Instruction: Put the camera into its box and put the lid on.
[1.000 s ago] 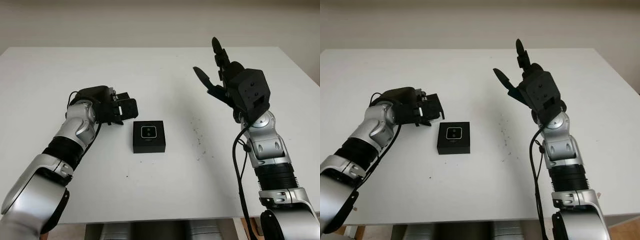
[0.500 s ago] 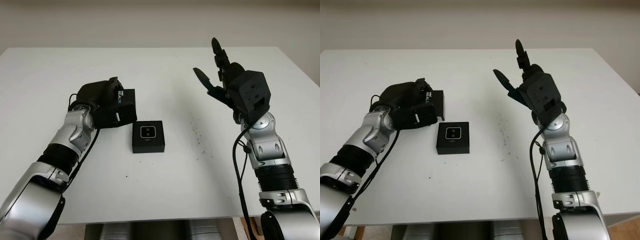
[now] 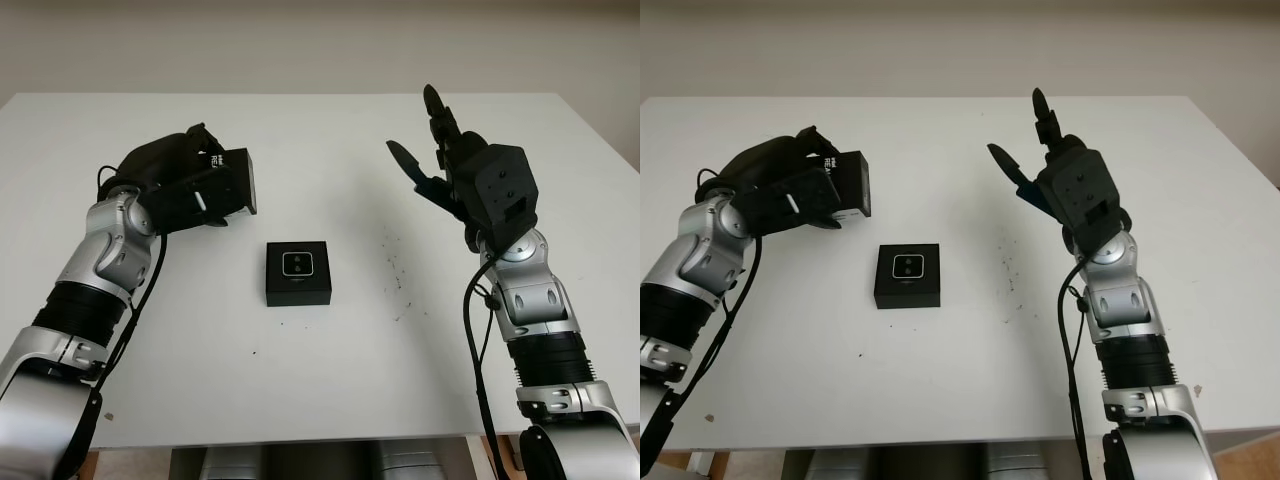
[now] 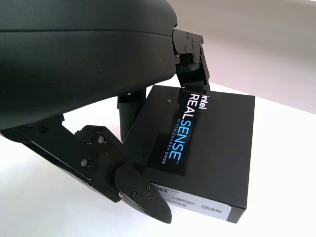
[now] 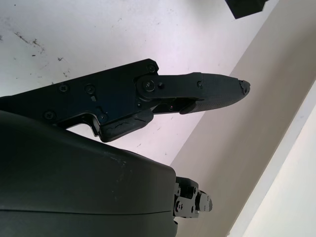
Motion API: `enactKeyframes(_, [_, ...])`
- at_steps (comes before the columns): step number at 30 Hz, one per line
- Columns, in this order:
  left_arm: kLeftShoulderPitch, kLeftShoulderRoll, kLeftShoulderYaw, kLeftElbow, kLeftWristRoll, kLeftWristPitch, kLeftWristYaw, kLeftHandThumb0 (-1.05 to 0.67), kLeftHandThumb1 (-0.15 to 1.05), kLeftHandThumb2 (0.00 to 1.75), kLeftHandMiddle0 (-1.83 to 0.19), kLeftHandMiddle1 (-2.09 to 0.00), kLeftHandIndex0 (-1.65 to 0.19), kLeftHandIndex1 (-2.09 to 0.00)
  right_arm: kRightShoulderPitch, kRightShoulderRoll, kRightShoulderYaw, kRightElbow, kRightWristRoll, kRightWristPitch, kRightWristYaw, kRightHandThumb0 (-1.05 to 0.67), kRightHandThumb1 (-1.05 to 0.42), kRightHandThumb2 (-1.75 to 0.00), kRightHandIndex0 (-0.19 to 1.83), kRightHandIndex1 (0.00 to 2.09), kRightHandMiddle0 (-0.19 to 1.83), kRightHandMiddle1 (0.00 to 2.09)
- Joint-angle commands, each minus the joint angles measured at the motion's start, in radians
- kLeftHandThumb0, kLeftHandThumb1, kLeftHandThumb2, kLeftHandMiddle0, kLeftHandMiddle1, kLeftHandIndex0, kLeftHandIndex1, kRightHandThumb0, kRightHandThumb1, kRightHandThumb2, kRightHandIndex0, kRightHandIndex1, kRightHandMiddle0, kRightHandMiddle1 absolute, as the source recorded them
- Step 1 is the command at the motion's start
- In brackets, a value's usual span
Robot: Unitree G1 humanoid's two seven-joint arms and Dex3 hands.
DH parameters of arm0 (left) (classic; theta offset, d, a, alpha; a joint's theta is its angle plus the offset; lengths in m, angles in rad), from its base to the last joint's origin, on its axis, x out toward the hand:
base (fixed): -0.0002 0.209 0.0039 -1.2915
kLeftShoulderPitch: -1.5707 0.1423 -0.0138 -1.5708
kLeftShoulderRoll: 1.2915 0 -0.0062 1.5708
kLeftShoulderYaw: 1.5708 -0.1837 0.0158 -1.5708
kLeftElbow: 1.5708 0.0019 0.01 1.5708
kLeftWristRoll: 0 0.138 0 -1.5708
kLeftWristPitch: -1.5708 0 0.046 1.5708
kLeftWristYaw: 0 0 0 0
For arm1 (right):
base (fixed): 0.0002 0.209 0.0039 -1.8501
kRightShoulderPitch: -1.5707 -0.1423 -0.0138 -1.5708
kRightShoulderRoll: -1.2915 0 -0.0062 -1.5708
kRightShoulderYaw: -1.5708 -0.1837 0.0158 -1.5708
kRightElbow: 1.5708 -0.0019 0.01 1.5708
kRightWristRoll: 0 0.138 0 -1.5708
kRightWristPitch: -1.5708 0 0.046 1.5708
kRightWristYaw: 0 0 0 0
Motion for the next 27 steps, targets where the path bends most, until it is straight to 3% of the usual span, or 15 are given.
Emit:
enactKeyframes(1, [-0.005, 0.021, 0.021, -0.053, -0.018, 0.028, -0.047, -0.26, 1.05, 0.16, -0.33, -1.61, -0.22, -1.62, 0.000, 0.000, 0.000, -0.012, -0.001, -0.011, -0.003, -0.79, -1.05, -0.35, -0.13, 0.07, -0.06, 0.07])
enactKeyframes(5, [-0.002, 0.044, 0.018, -0.162, -0.031, 0.129, -0.181, -0.27, 1.05, 0.17, -0.35, -1.73, -0.23, -1.67, 0.002, 0.003, 0.003, -0.018, -0.002, -0.003, -0.002, -0.78, -1.05, -0.35, -0.13, 0.06, -0.06, 0.06])
enactKeyframes(12, [0.004, 0.047, 0.010, -0.336, -0.036, 0.313, -0.343, -0.27, 1.05, 0.17, -0.39, -1.65, -0.31, -1.68, 0.000, 0.019, 0.007, -0.018, 0.001, 0.011, -0.005, -0.78, -1.05, -0.34, -0.15, 0.05, -0.07, 0.06])
enactKeyframes(18, [0.003, 0.040, -0.025, -0.415, -0.032, 0.409, -0.422, -0.28, 1.05, 0.15, -0.38, -1.78, -0.30, -1.76, 0.001, 0.025, 0.008, -0.017, 0.008, 0.006, 0.004, -0.76, -1.05, -0.34, -0.17, 0.04, -0.09, 0.05])
enactKeyframes(27, [-0.002, 0.025, -0.087, -0.482, -0.027, 0.529, -0.476, -0.29, 1.05, 0.17, -0.29, -1.75, -0.29, -1.71, 0.006, 0.040, 0.001, -0.022, 0.021, 0.016, 0.003, -0.75, -1.05, -0.34, -0.19, 0.04, -0.10, 0.05])
